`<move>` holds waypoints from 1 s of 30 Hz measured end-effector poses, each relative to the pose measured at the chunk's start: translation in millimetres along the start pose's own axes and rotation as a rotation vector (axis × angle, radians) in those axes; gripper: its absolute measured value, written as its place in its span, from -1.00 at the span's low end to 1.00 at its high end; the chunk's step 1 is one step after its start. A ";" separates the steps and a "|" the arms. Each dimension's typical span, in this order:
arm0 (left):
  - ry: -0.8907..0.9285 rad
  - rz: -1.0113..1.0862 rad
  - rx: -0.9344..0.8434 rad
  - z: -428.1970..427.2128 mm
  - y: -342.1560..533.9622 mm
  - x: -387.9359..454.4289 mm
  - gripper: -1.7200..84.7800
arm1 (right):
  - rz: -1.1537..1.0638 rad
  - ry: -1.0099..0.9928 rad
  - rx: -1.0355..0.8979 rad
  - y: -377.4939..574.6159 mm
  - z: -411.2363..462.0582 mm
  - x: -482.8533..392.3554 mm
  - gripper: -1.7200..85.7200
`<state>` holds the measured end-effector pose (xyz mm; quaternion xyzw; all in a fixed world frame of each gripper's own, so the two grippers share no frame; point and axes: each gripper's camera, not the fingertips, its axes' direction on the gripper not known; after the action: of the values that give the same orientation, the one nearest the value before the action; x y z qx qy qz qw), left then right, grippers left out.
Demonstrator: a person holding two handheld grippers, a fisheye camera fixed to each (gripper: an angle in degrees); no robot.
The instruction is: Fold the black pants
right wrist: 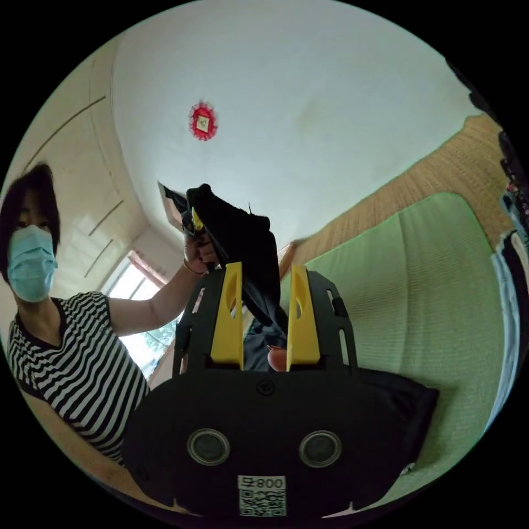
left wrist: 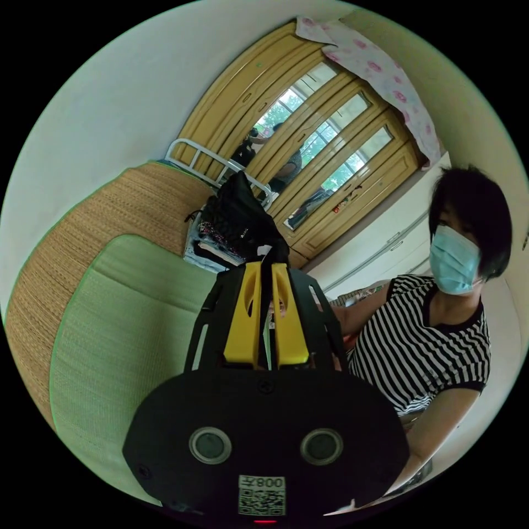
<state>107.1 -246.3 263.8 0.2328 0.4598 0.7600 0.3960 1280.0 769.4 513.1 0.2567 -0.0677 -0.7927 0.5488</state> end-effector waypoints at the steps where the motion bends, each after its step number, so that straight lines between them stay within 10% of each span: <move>1: 0.009 0.006 0.000 -0.4 2.2 -1.4 -0.89 | 0.014 -0.067 -0.004 1.1 -3.7 5.1 -0.66; 19: 0.142 0.092 -0.050 7.7 13.1 -9.7 -0.89 | 0.125 -0.786 0.151 3.0 -16.7 21.9 -0.74; 30: 0.027 0.047 -0.001 -11.9 -27.0 -34.6 -0.89 | -0.036 -0.432 0.243 -28.4 -49.5 -38.4 -0.95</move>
<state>129.0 -273.5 234.7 0.2330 0.4589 0.7725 0.3721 1290.3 823.9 472.3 0.1464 -0.2740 -0.8247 0.4725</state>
